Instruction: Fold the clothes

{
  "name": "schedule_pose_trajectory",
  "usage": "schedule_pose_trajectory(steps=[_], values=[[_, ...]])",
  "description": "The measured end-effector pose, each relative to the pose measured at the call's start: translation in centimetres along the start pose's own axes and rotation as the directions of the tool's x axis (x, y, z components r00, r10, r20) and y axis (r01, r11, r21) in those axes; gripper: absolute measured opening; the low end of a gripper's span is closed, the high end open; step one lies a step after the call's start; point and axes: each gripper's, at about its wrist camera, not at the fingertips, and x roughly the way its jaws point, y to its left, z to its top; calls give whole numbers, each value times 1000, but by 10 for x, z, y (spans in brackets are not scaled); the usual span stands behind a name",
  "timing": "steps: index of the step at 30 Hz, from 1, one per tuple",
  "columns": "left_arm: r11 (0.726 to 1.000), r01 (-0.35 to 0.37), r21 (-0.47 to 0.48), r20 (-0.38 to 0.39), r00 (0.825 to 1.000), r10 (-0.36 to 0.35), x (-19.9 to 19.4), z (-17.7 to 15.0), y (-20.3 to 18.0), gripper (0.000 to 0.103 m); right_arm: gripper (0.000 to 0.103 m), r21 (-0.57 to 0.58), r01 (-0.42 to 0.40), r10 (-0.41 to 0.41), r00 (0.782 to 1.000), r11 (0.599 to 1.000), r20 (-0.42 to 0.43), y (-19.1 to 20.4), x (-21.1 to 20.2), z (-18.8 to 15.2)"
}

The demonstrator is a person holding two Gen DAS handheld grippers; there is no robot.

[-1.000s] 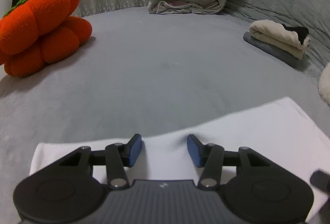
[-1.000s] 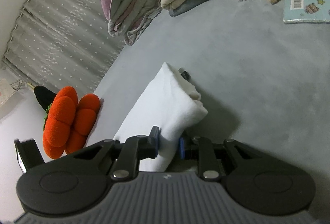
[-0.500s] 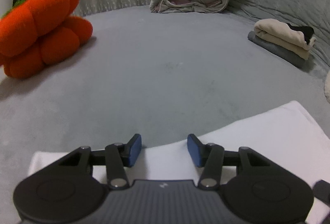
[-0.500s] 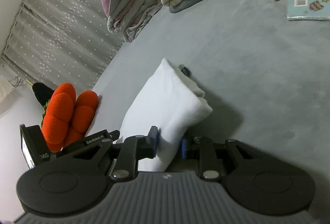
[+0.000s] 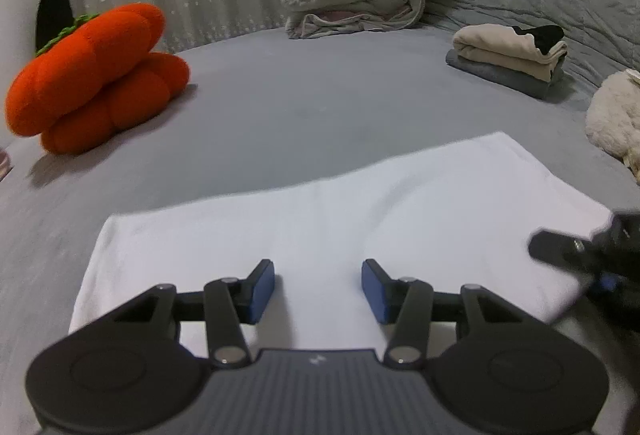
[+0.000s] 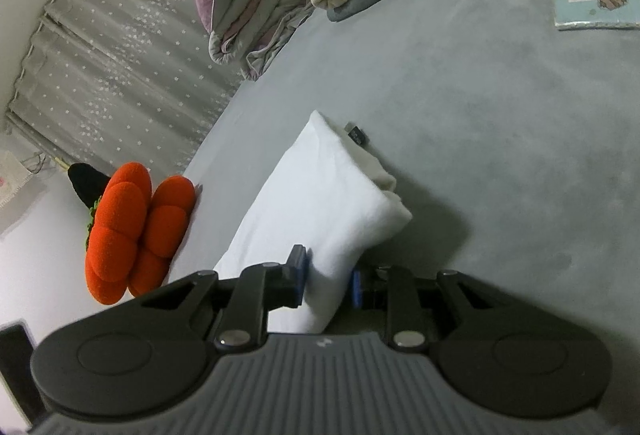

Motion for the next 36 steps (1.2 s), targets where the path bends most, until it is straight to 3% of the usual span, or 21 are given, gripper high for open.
schedule_pose_trajectory(steps=[10, 14, 16, 21, 23, 25, 30, 33, 34, 36], values=[[999, -35, -8, 48, 998, 36, -29, -29, -9, 50, 26, -2, 2, -2, 1000, 1000, 1, 1, -4, -3], [1000, 5, -12, 37, 999, -4, -34, -29, -3, 50, 26, -2, 1, -1, 1000, 1000, 1, 0, -5, -3], [994, 46, -95, 25, 999, -44, -36, -26, 16, 54, 25, -2, -1, 1, 1000, 1000, 0, 0, -5, -3], [943, 67, -326, 18, 998, -64, -40, -40, 78, 54, 25, 4, -4, 4, 1000, 1000, 0, -1, -6, -3], [924, 30, -381, 12, 1000, -28, -41, -46, 101, 53, 25, 4, -6, 6, 1000, 1000, -3, 0, -6, -3], [874, 71, -481, 28, 997, -65, -42, -55, 128, 46, 25, 5, -4, 4, 1000, 1000, -1, 0, -6, -4], [741, 118, -661, 31, 991, -130, -39, -73, 174, 3, 25, 12, -8, 8, 1000, 1000, -4, -1, -7, -3], [674, 137, -726, 36, 986, -162, -36, -82, 190, 3, 25, 15, -9, 9, 1000, 1000, -4, -2, -8, -3], [691, 130, -712, 33, 988, -152, -37, -80, 188, 3, 25, 14, -8, 8, 1000, 1000, -4, -2, -8, -3], [753, 82, -653, 22, 996, -89, -44, -73, 181, 3, 25, 12, -7, 7, 1000, 1000, -3, -2, -9, -3]])
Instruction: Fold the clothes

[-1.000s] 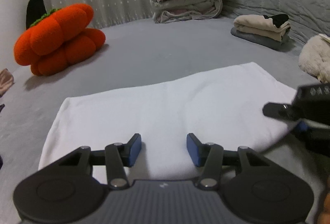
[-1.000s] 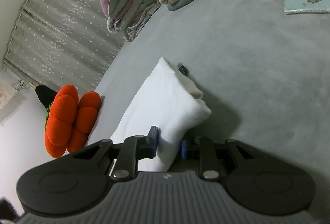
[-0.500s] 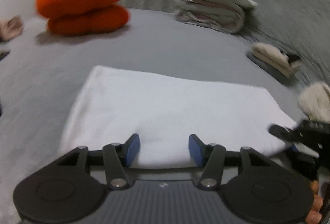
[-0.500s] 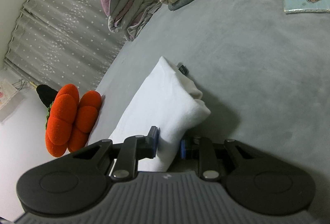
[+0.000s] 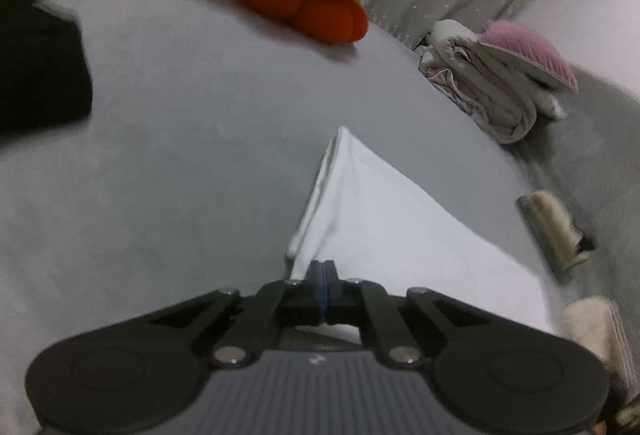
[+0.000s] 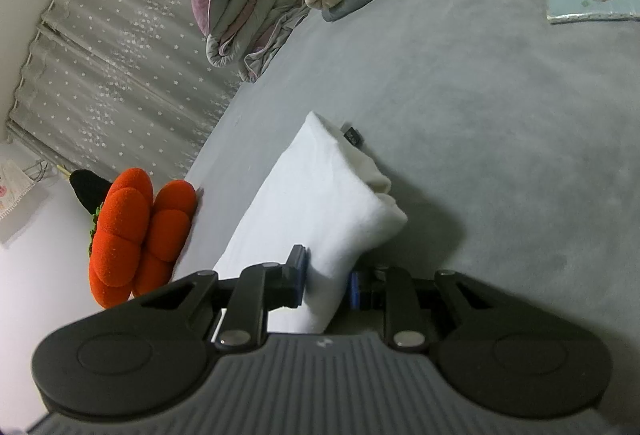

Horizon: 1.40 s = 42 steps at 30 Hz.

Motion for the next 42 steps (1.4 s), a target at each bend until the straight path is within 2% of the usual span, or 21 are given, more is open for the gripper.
schedule_pose_trajectory(steps=[3, 5, 6, 9, 11, 14, 16, 19, 21, 25, 32, 34, 39, 42], values=[[994, -89, 65, 45, 995, 86, -6, 4, -5, 4, 25, 2, -2, 2, 1000, 1000, -1, -1, 0, 0], [980, -162, 111, 32, 987, 160, -1, 4, -5, 4, 25, 5, -3, 3, 1000, 1000, -2, -1, -1, 0], [979, -162, 122, 3, 987, 162, 5, 1, -4, 4, 25, 7, -3, 3, 1000, 1000, -2, -2, -1, 0], [980, -166, 106, 24, 986, 164, -3, 3, -1, 4, 25, 5, 1, -1, 1000, 1000, 0, -1, -1, 0], [982, -170, 80, 110, 981, 161, -15, 12, 0, 4, 25, 7, 2, -2, 1000, 1000, 0, 1, -3, -2], [989, -100, 111, 147, 986, 83, -26, 19, -11, 4, 25, 14, 2, -2, 1000, 1000, -2, 1, -4, -2], [988, -52, 142, 130, 991, 33, -25, 14, -20, 4, 25, 15, 5, -5, 1000, 1000, -2, 2, -4, -2], [975, -45, 219, 94, 995, 25, -15, -1, -33, 4, 25, -8, 16, -16, 1000, 1000, 4, 5, -5, -3], [966, -96, 242, 36, 995, 90, -2, -7, -30, 3, 25, -15, 23, -23, 1000, 1000, 5, 5, -6, -3], [981, -101, 165, 9, 995, 101, 10, -1, -13, 3, 25, 15, 47, -47, 999, 999, 11, -1, -15, 6], [982, -109, 156, 3, 994, 110, 9, -3, -12, 3, 20, -15, 70, -70, 998, 997, 7, -5, -17, 9], [984, -104, 143, -4, 994, 105, 10, -4, -12, 3, 19, 3, 68, -68, 998, 998, 7, -8, -18, 12], [983, -105, 151, -4, 994, 107, 9, -6, -12, 3, 20, -53, 91, -89, 995, 994, 38, -3, -24, 16], [985, -99, 140, -9, 995, 101, 9, -6, -10, 3, 20, 25, 110, -111, 992, 994, 54, -18, -29, 26]])
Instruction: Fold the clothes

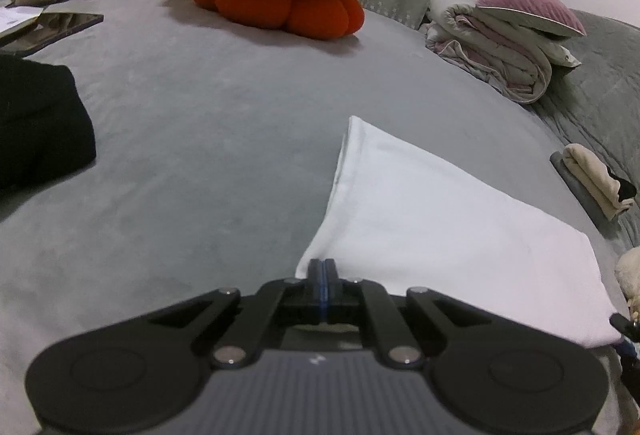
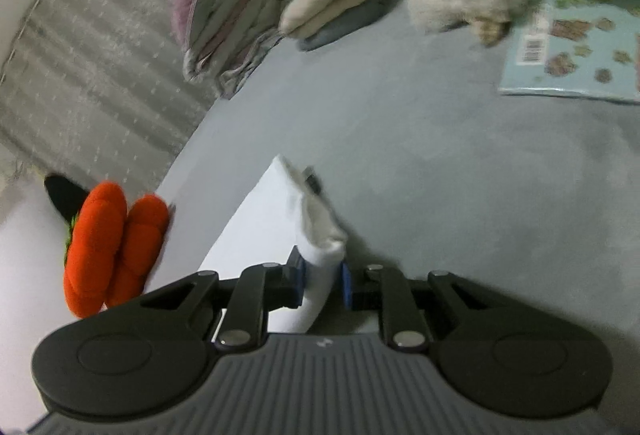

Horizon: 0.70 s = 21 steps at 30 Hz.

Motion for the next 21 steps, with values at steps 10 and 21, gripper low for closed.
schedule_pose_trajectory(steps=[10, 21], values=[[997, 31, -68, 42, 999, -29, -19, 17, 4, 4, 17, -39, 8, -5, 997, 999, 73, -1, -11, 18], [960, 88, 265, 62, 992, -108, 31, 69, -49, 34, 18, -580, -63, -22, 990, 812, -140, 96, 91, 34]])
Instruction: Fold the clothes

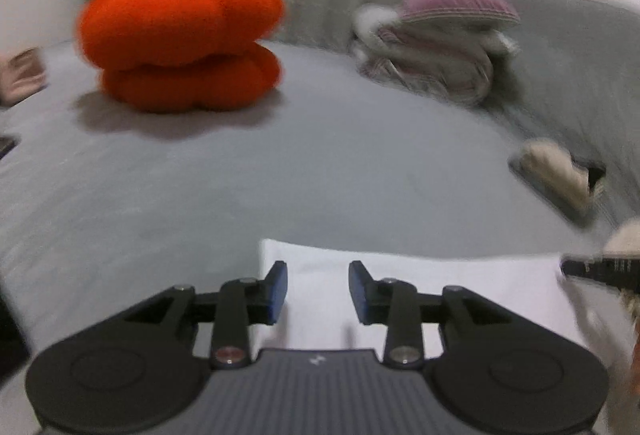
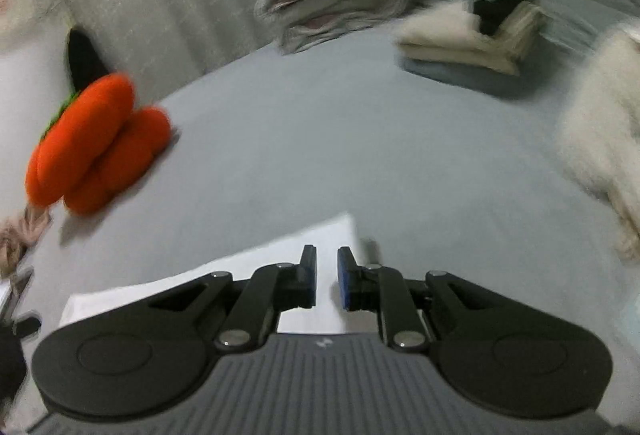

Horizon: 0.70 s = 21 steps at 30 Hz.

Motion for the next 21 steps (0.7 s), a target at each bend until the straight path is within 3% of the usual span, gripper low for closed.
schedule_pose_trajectory(steps=[2, 3, 4, 7, 9, 11, 16, 18, 19, 21], values=[[1000, -11, -9, -42, 999, 10, 21, -4, 5, 34, 18, -49, -1, -3, 997, 999, -76, 2, 23, 1], [1000, -17, -21, -58, 998, 15, 30, -8, 10, 34, 11, -74, 1, -10, 993, 997, -116, 3, 34, 1], [999, -23, -33, -74, 997, 20, 39, -11, 14, 34, 4, -90, 6, -17, 992, 996, -123, 1, 40, 0], [999, -14, -37, -53, 999, 12, 38, -16, 16, 34, 0, -21, 76, -77, 994, 997, -79, -17, 40, 0], [999, -15, -33, -43, 999, 14, 37, -18, 14, 34, 0, 32, 108, -106, 993, 994, -57, -29, 40, -1], [999, -12, -52, -43, 999, 10, 36, -19, 16, 34, 0, 94, 91, -86, 995, 991, -59, -37, 42, -2], [983, 5, -184, -55, 998, -15, 29, -7, 34, 26, 0, 43, 119, -116, 991, 992, -63, -22, 45, 4], [979, 31, -200, -24, 999, -37, 23, -3, 33, 34, 5, 22, 119, -119, 993, 993, -3, -13, 33, 2], [978, 50, -202, -4, 999, -52, 20, 0, 32, 38, 18, 8, 119, -119, 992, 993, 30, -7, 27, 1], [979, 89, -184, 15, 996, -88, 19, 2, 26, 42, 17, -47, 27, -25, 999, 999, 39, 15, 27, -1]])
